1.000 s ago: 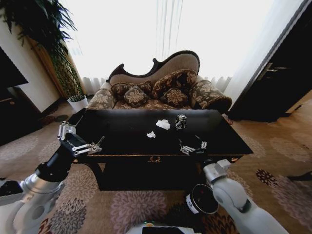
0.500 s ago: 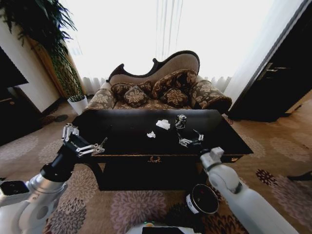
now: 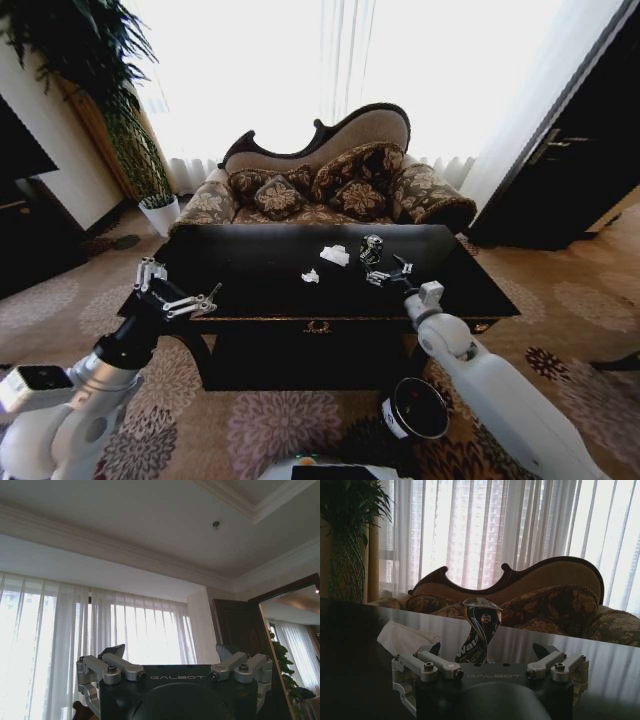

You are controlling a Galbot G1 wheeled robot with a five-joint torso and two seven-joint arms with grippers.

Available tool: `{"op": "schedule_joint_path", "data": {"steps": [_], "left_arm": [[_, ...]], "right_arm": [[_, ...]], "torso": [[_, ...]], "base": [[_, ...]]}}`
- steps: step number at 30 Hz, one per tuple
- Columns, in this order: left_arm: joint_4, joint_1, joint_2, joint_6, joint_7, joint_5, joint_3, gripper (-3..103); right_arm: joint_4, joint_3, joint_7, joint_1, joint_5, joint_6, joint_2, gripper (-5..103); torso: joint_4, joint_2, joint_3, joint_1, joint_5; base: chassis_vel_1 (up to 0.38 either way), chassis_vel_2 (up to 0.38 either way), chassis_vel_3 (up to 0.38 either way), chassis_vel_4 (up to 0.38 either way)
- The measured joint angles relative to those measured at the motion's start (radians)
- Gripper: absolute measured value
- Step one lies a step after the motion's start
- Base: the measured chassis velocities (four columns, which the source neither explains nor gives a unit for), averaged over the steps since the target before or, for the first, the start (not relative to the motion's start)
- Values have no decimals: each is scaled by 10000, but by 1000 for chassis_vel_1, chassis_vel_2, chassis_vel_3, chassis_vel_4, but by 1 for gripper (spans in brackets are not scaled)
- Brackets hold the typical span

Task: Move to the front of the table and place the trash on the table into the trash bin.

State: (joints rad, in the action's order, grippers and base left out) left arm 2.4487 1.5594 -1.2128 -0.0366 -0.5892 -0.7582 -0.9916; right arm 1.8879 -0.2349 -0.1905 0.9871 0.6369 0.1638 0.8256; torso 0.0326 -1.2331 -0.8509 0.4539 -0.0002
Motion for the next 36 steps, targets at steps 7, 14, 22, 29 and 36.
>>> {"op": "schedule_joint_path", "data": {"steps": [7, 14, 22, 29, 36], "left_arm": [[-155, -14, 258, -85, -3, 39, -186, 100], [-230, -14, 447, -93, -3, -116, -288, 100], [-423, -93, 543, -93, 8, -159, -189, 100], [-597, -153, 570, -93, 13, -110, -105, 100], [-652, -158, 613, -99, 13, -96, -135, 100]], "right_arm": [[-249, 193, 257, -280, -432, -135, 110, 100], [-498, 518, 363, -611, -189, -123, 113, 100], [-810, 1022, 219, -1195, 811, 167, 207, 100], [-1151, 1318, 163, -1758, 1302, 198, 218, 100], [-1539, 1623, 119, -2363, 1544, 217, 285, 100]], "torso": [[-1, 0, -1, 1, 1], [-1, 0, 0, 0, -1], [-2, 0, 0, 0, -1], [-1, 0, -1, 1, -1], [-1, 0, 0, -1, -1]], "base": [[0, 0, 0, 0], [0, 0, 0, 0], [0, 0, 0, 0], [0, 0, 0, 0], [0, 0, 0, 0]]}}
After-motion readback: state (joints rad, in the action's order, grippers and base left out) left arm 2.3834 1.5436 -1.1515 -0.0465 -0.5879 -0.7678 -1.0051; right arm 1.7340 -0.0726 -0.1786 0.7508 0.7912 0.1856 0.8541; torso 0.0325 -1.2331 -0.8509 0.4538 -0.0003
